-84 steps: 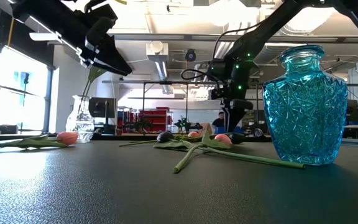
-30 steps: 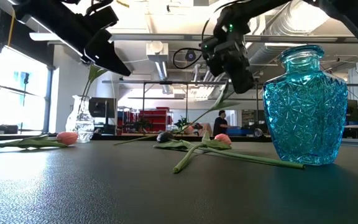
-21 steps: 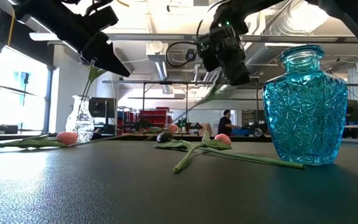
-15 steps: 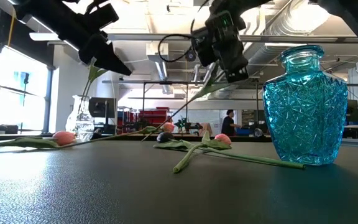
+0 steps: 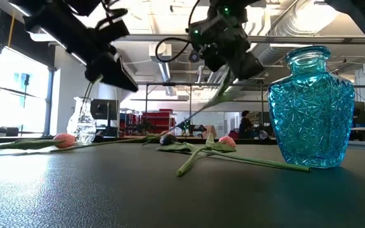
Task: Sort flowers into vase by color
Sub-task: Put the top right black flower into the transparent vase
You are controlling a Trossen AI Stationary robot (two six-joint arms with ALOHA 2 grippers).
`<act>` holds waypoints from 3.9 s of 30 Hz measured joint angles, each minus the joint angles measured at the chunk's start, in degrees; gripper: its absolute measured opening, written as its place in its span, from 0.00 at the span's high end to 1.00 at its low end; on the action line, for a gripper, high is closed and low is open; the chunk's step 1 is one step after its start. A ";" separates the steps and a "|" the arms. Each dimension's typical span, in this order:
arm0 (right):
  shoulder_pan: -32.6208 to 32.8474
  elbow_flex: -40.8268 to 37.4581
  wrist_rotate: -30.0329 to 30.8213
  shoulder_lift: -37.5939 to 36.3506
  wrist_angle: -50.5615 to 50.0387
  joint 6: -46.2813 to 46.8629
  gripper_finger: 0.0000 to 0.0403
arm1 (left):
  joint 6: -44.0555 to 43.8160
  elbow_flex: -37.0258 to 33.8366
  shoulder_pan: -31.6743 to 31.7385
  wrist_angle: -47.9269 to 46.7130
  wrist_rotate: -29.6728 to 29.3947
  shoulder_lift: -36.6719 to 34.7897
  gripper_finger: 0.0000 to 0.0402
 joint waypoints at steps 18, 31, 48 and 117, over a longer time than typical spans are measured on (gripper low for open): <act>5.23 6.24 -13.00 -0.90 10.65 8.12 0.94 | 10.24 -0.02 0.00 20.59 2.17 9.07 0.70; 7.62 9.99 -12.84 -0.90 12.27 9.01 0.94 | 9.75 -0.02 0.03 21.92 2.60 9.10 0.82; 7.82 9.99 -2.55 -0.90 10.69 -2.70 0.90 | 7.68 -0.02 0.15 22.12 7.30 9.12 1.00; 9.24 3.51 50.69 -11.26 9.12 -10.56 0.49 | 2.73 -17.60 34.39 39.01 0.34 -35.06 1.00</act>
